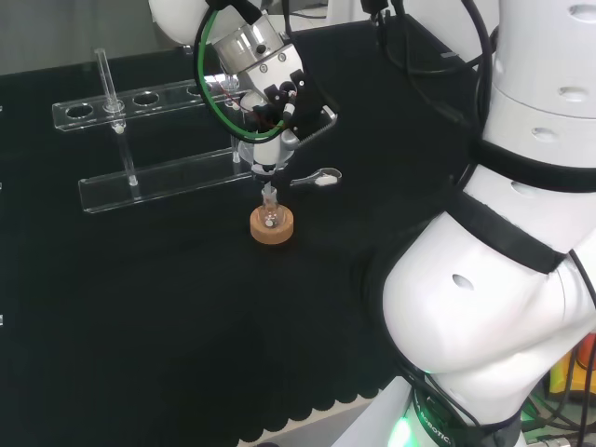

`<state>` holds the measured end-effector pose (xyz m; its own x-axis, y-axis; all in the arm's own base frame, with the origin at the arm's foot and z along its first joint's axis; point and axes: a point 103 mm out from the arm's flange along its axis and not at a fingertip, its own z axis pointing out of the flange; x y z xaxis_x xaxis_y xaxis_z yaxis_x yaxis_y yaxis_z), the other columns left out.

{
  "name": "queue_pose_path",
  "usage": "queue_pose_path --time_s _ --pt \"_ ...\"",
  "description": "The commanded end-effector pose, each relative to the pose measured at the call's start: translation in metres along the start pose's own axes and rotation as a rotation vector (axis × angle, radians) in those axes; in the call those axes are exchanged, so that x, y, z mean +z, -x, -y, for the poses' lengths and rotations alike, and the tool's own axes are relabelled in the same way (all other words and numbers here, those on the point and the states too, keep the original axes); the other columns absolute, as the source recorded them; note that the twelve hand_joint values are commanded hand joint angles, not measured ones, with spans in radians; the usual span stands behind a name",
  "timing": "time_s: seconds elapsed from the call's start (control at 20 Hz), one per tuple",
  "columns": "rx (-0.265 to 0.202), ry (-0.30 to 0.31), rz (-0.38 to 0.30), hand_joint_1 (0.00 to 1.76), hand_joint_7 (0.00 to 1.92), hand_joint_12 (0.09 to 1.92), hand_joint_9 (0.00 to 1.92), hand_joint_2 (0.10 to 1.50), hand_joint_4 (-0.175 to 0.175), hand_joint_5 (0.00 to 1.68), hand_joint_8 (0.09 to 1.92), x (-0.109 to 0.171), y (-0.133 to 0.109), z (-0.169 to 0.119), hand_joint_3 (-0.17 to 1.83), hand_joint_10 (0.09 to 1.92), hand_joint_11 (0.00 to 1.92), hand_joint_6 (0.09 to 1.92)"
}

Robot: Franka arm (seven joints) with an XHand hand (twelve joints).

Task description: Place the funnel on the round-bottom flask.

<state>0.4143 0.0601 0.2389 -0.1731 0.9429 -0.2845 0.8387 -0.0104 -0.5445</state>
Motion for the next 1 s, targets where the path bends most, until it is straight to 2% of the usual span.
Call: queue_pose_path --time_s 0.05,1.0 --pt "-0.001 -0.005 0.001 0.99 0.54 1.33 0.88 0.70 -0.034 0.65 0.69 0.0005 0.0002 -0.0011 0.78 0.50 0.46 0.82" --pt "-0.014 -0.049 -0.007 0.98 0.53 1.33 0.88 0.70 -0.033 0.65 0.69 0.0104 0.0037 -0.0041 0.79 0.50 0.46 0.82"
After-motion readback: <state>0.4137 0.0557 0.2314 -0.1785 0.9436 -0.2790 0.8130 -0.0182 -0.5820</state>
